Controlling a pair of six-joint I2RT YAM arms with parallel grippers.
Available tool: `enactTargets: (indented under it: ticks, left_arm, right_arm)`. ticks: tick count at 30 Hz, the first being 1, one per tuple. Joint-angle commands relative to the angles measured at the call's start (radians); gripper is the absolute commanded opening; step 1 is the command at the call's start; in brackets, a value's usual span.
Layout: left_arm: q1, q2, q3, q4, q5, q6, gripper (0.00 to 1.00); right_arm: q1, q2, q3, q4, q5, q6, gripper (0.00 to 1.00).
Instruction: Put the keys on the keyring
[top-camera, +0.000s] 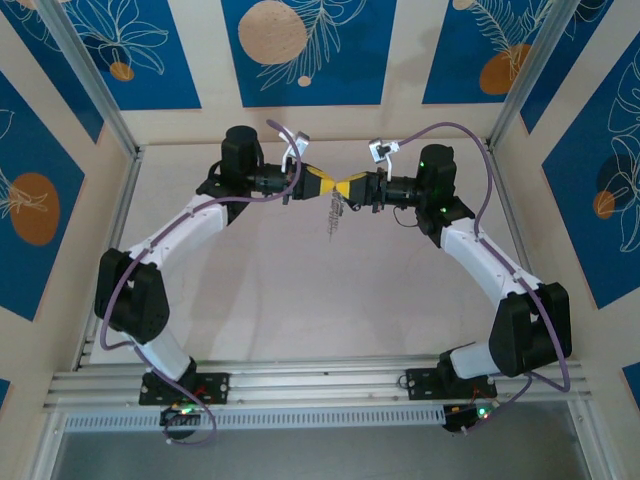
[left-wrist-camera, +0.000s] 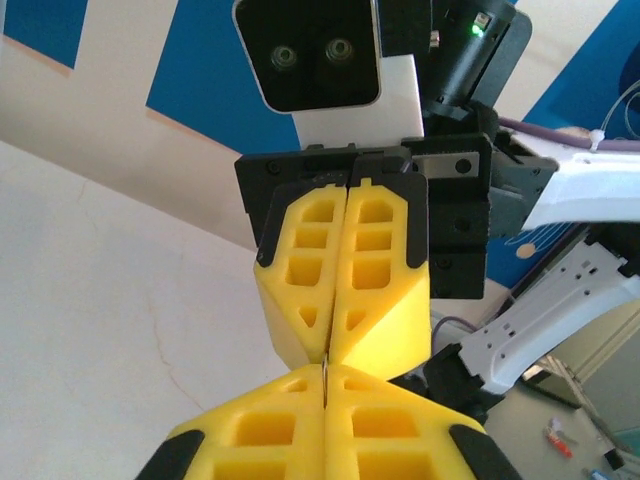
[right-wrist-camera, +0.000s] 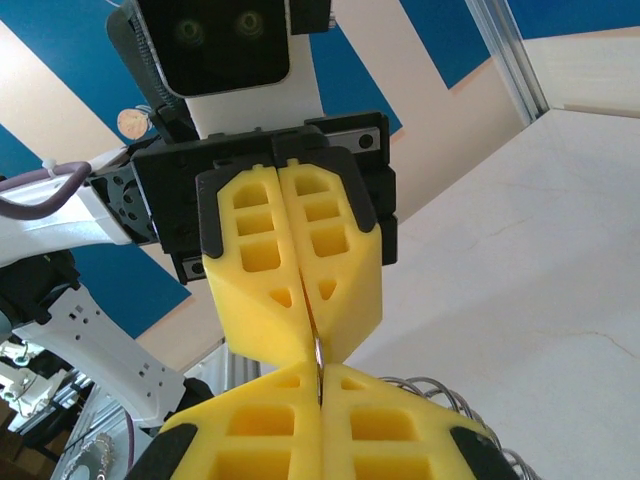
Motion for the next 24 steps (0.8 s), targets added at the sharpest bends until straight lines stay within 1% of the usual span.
enactTargets:
  ticks: [1,2,3,4,5,6,7,12,14,18,22,24]
  left_arm:
    - [0.007,0.01,0.007,0.079,0.008,-0.022,0.0]
    - [0.007,0.009,0.0,0.097,0.004,-0.034,0.0]
    - [0.007,0.005,-0.013,0.129,0.0,-0.053,0.0]
    - [0.007,0.0,-0.03,0.167,-0.009,-0.074,0.0]
    - [0.007,-0.009,-0.052,0.212,-0.022,-0.1,0.0]
    - [0.007,-0.017,-0.072,0.249,-0.036,-0.12,0.0]
    - [0.007,-0.022,-0.089,0.283,-0.045,-0.142,0.0]
    - [0.008,-0.047,-0.19,0.528,-0.081,-0.304,0.0]
    - [0.006,-0.057,-0.219,0.587,-0.09,-0.342,0.0]
    - [-0.003,-0.074,-0.25,0.658,-0.102,-0.388,0.0]
    - [-0.016,-0.088,-0.261,0.69,-0.105,-0.414,0.0]
    - [-0.024,-0.096,-0.265,0.704,-0.104,-0.425,0.0]
  right_arm:
    - [0.0,0.002,0.032,0.016,-0.021,-0.001,0.0]
    - [-0.004,0.001,0.031,0.015,-0.021,0.005,0.0]
    - [-0.009,-0.005,0.027,0.016,-0.021,0.011,0.05]
    - [-0.014,-0.013,0.019,0.02,-0.016,0.016,0.17]
    - [-0.024,-0.026,0.003,0.028,-0.008,0.023,0.31]
    - [-0.034,-0.043,-0.016,0.043,0.0,0.033,0.4]
    - [-0.044,-0.059,-0.034,0.058,0.006,0.044,0.44]
    - [-0.082,-0.147,-0.135,0.128,0.028,0.093,0.46]
    - [-0.08,-0.172,-0.168,0.146,0.043,0.104,0.46]
    - [-0.056,-0.195,-0.216,0.188,0.073,0.119,0.46]
    - [-0.041,-0.191,-0.23,0.221,0.086,0.124,0.46]
    - [-0.038,-0.185,-0.232,0.234,0.082,0.127,0.49]
